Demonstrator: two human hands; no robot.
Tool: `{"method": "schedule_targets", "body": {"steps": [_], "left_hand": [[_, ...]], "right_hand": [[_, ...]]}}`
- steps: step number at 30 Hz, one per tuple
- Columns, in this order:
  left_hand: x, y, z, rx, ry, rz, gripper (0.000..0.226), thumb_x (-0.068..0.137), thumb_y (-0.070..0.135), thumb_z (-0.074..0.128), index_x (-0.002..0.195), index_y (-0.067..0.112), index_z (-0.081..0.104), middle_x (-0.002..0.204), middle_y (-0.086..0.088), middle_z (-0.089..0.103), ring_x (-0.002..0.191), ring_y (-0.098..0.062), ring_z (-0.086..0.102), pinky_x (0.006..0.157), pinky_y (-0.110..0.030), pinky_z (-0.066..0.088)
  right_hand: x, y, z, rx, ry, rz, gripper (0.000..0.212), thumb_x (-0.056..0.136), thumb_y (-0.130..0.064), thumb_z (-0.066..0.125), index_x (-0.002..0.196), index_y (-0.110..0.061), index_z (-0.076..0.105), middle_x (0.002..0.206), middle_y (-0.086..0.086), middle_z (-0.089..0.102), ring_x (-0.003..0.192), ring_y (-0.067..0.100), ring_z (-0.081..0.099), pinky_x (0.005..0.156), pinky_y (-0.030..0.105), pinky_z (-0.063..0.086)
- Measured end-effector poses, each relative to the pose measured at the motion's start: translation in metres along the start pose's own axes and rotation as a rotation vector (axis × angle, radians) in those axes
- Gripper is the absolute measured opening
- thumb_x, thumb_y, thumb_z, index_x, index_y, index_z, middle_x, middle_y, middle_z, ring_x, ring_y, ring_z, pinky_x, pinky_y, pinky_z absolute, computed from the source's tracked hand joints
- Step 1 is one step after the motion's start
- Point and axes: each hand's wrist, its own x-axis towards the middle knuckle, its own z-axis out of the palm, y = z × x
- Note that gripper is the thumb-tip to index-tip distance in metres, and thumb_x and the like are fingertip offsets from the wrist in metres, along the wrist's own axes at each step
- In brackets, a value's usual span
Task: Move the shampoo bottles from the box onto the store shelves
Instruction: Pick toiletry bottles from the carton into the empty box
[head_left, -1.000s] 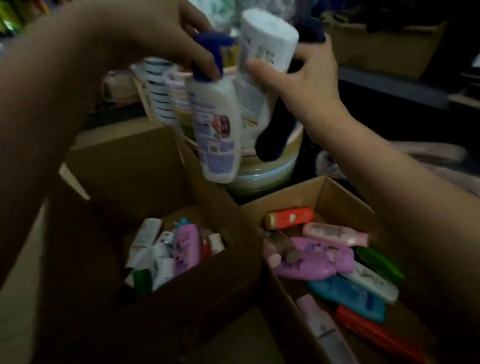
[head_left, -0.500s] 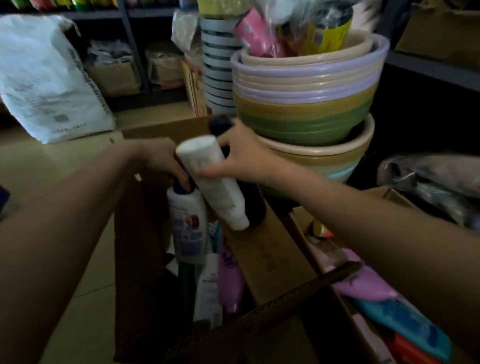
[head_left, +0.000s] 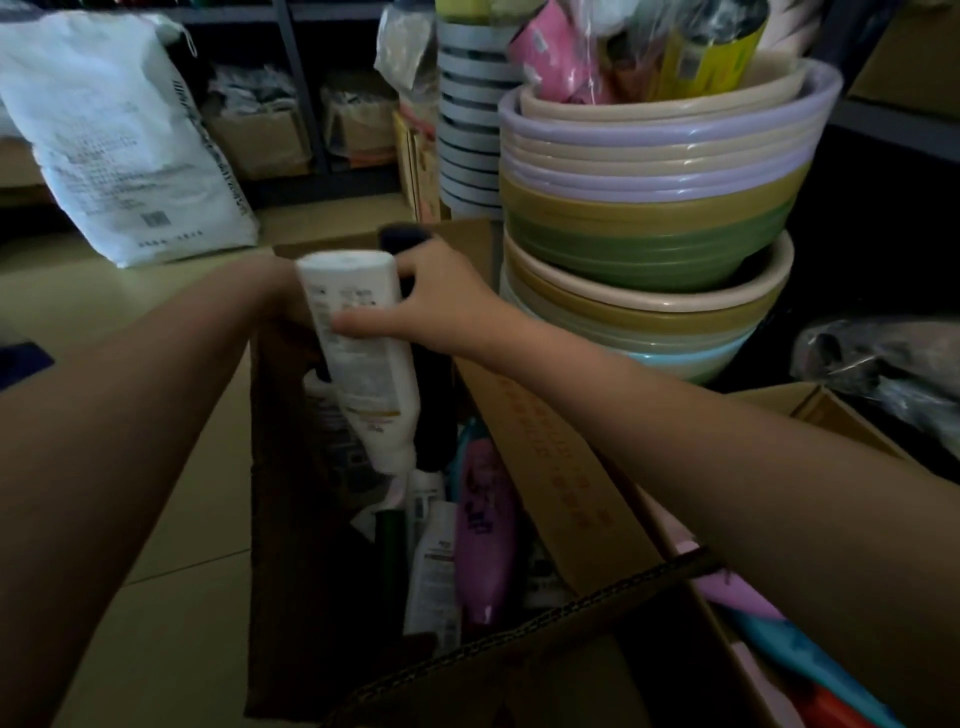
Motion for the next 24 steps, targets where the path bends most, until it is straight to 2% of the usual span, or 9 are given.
{"method": "schedule_targets", "body": {"steps": [1, 2, 3, 6, 9, 11, 16, 20, 24], "left_hand": [[0.011, -0.003, 0.006, -0.006, -0.045, 0.05, 0.026, 0.088, -0.01, 0.05, 0.063, -0.002, 0.052, 0.094, -0.023, 0.061, 0.077, -0.029, 0.066, 0.064, -0.021, 0.054], [0.001, 0.008, 0.007, -0.008, -0.06, 0.053, 0.027, 0.087, -0.005, 0.057, 0.061, 0.0, 0.051, 0.075, -0.013, 0.059, 0.051, -0.015, 0.064, 0.042, -0.017, 0.047], [0.005, 0.011, 0.009, 0.024, -0.08, 0.058, 0.022, 0.085, 0.001, 0.062, 0.064, -0.001, 0.055, 0.065, -0.009, 0.056, 0.035, -0.007, 0.055, 0.033, -0.015, 0.039], [0.012, 0.017, 0.018, 0.074, -0.17, 0.052, 0.016, 0.081, 0.014, 0.069, 0.09, 0.001, 0.067, 0.066, -0.006, 0.06, 0.045, -0.009, 0.057, 0.043, -0.02, 0.043], [0.019, 0.032, 0.026, 0.027, -0.189, 0.043, 0.033, 0.072, 0.018, 0.077, 0.099, 0.002, 0.067, 0.094, -0.012, 0.066, 0.085, -0.025, 0.065, 0.072, -0.031, 0.055], [0.029, 0.041, 0.034, -0.016, -0.188, 0.029, 0.038, 0.073, 0.014, 0.076, 0.107, 0.001, 0.064, 0.11, -0.016, 0.064, 0.1, -0.029, 0.063, 0.085, -0.035, 0.053], [0.038, 0.047, 0.064, 0.009, 0.028, 0.03, 0.028, 0.087, 0.014, 0.061, 0.112, 0.003, 0.056, 0.095, -0.011, 0.057, 0.087, -0.024, 0.056, 0.071, -0.03, 0.049], [0.037, 0.041, 0.075, -0.013, 0.075, 0.057, 0.024, 0.091, 0.017, 0.054, 0.112, 0.007, 0.06, 0.107, -0.011, 0.059, 0.088, -0.022, 0.054, 0.074, -0.029, 0.045], [0.023, 0.06, 0.061, -0.178, 0.171, 0.164, 0.011, 0.092, 0.016, 0.053, 0.1, 0.012, 0.059, 0.088, -0.007, 0.057, 0.077, -0.019, 0.054, 0.064, -0.03, 0.045]], "right_hand": [[-0.002, 0.008, 0.003, 0.001, -0.017, 0.038, 0.038, 0.073, -0.035, 0.078, 0.079, 0.002, 0.071, 0.085, 0.011, 0.072, 0.082, 0.02, 0.065, 0.072, 0.033, 0.053], [-0.004, 0.016, 0.005, -0.024, -0.041, 0.06, 0.037, 0.072, -0.035, 0.079, 0.071, 0.001, 0.068, 0.079, 0.011, 0.07, 0.077, 0.02, 0.063, 0.063, 0.032, 0.049], [-0.008, 0.023, 0.007, -0.083, -0.071, 0.068, 0.038, 0.071, -0.037, 0.079, 0.062, -0.004, 0.063, 0.073, 0.011, 0.065, 0.075, 0.021, 0.058, 0.06, 0.03, 0.042], [-0.02, 0.033, 0.005, -0.389, -0.178, 0.086, 0.038, 0.068, -0.049, 0.075, 0.058, -0.021, 0.051, 0.079, 0.0, 0.045, 0.098, 0.026, 0.044, 0.075, 0.03, 0.033], [-0.026, 0.047, -0.001, -0.636, -0.285, 0.136, 0.043, 0.073, -0.052, 0.07, 0.096, -0.015, 0.064, 0.115, 0.012, 0.042, 0.117, 0.032, 0.034, 0.089, 0.035, 0.031], [-0.027, 0.056, 0.002, -0.682, -0.368, 0.212, 0.053, 0.076, -0.053, 0.067, 0.112, -0.014, 0.061, 0.128, 0.017, 0.037, 0.122, 0.035, 0.031, 0.096, 0.039, 0.031], [-0.021, 0.072, 0.031, -0.603, -0.411, 0.339, 0.052, 0.083, -0.049, 0.062, 0.114, -0.007, 0.053, 0.131, 0.017, 0.037, 0.122, 0.035, 0.034, 0.097, 0.041, 0.037], [-0.012, 0.064, 0.033, -0.619, -0.387, 0.229, 0.036, 0.092, -0.025, 0.055, 0.122, -0.005, 0.052, 0.126, 0.015, 0.044, 0.115, 0.033, 0.047, 0.087, 0.039, 0.043], [-0.007, 0.052, -0.009, -0.651, -0.269, 0.118, 0.024, 0.092, -0.012, 0.05, 0.113, -0.006, 0.058, 0.112, 0.013, 0.058, 0.102, 0.028, 0.059, 0.077, 0.033, 0.046]]}}
